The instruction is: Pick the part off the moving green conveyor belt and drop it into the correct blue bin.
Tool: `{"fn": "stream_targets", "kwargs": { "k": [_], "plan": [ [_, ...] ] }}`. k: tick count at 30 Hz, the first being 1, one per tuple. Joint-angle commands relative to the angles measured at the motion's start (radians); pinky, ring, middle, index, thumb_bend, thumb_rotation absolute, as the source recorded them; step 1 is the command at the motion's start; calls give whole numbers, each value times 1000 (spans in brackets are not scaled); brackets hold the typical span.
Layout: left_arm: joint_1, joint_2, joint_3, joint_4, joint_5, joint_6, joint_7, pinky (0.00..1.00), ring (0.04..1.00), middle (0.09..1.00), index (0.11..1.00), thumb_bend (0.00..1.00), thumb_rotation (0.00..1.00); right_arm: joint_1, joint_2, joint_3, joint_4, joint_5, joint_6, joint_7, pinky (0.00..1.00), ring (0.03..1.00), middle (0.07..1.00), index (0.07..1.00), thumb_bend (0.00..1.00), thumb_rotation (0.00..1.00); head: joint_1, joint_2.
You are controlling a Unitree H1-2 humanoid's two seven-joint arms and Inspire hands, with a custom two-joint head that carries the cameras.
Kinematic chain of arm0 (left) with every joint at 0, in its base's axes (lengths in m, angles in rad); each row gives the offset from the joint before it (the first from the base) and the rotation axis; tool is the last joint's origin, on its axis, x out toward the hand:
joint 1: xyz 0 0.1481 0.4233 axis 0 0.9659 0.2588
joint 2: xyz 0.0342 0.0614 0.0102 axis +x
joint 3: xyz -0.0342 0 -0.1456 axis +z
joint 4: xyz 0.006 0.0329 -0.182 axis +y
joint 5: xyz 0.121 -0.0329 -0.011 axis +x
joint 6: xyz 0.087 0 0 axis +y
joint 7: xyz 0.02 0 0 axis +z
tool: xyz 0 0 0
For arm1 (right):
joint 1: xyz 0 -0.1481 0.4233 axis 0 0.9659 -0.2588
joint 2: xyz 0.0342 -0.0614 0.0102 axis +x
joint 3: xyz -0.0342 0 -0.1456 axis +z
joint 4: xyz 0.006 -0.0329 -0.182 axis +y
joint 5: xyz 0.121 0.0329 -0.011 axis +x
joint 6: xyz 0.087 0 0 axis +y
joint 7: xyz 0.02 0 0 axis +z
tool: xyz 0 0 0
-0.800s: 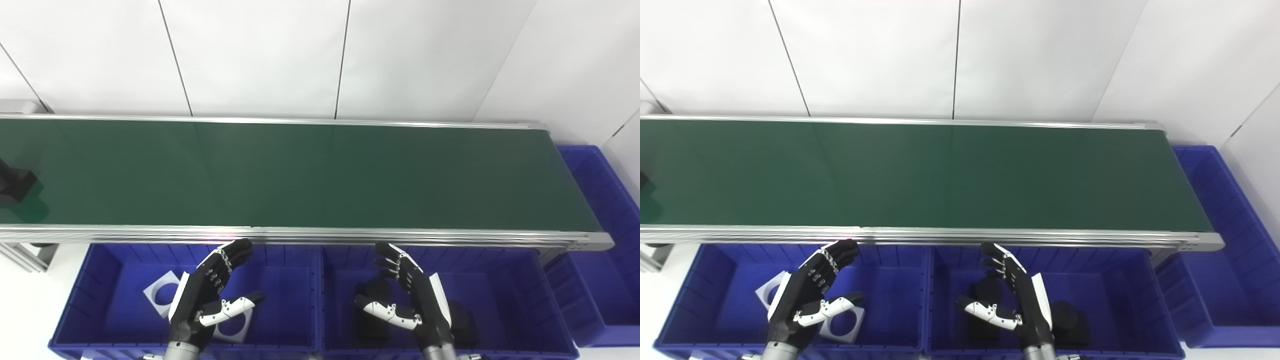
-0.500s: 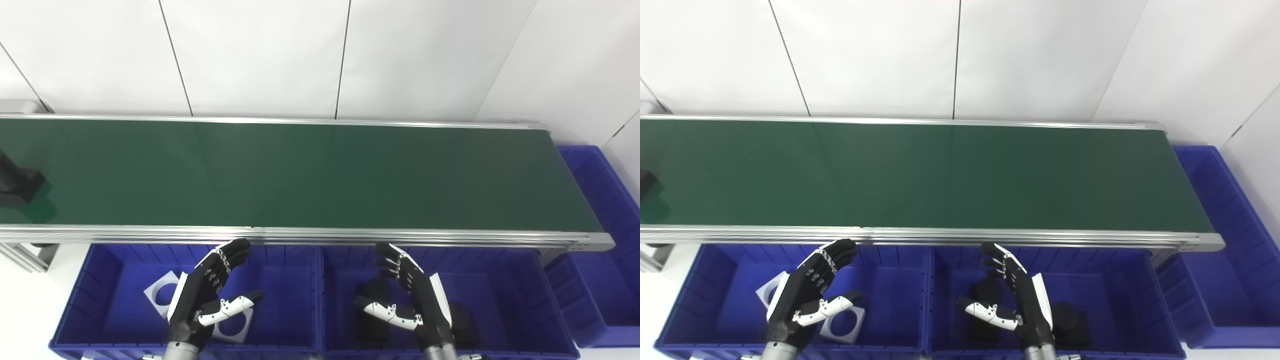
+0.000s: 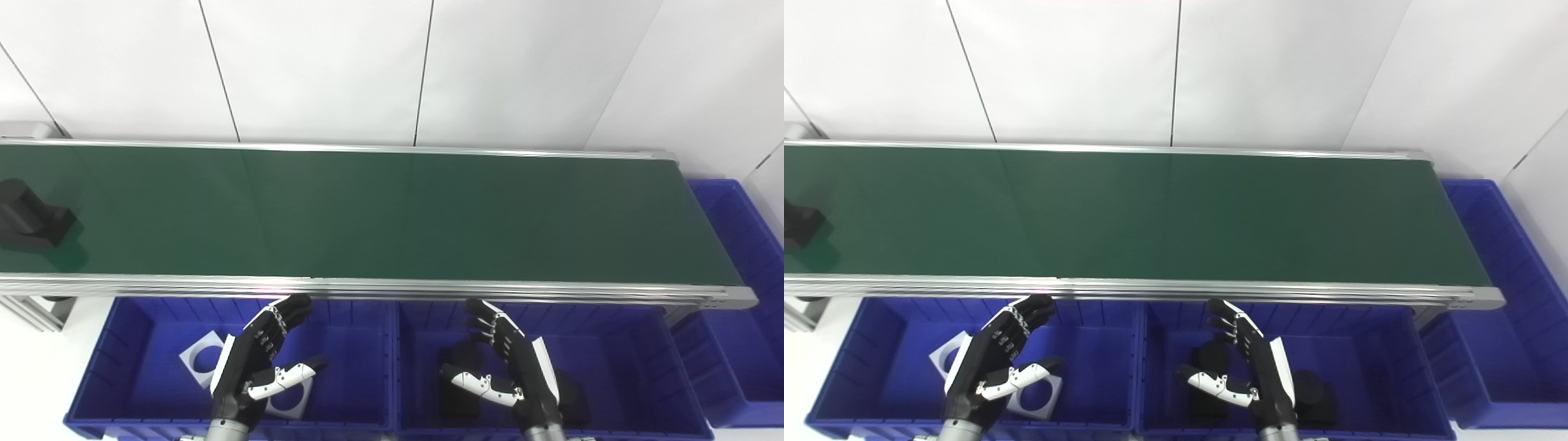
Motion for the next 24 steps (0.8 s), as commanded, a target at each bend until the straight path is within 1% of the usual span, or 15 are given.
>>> {"fn": "stream_targets", "kwargs": {
  "k": [1, 7, 20, 24],
  "plan": [
    [-8, -8, -7, -30, 9, -29, 0, 860, 797, 798, 738, 628, 0, 0, -3, -6, -36, 4, -61, 3, 688, 765, 811, 800, 692, 142, 1, 1],
    [-6, -13, -13, -37, 13, -18, 4, 857, 791, 792, 737, 618, 0, 4, -5, -10, -39, 6, -61, 6, 690, 765, 812, 796, 686, 129, 4, 3],
    [-11, -9, -7, -28, 2, -24, -1, 862, 798, 794, 738, 625, 0, 4, -2, -9, -43, 4, -60, 10, 692, 770, 812, 797, 686, 109, 9, 6],
    [-4, -11, -6, -43, 13, -13, 9, 851, 794, 790, 737, 622, 0, 3, -2, -9, -41, 3, -60, 8, 690, 767, 813, 796, 684, 110, 10, 4]
  ]
}}
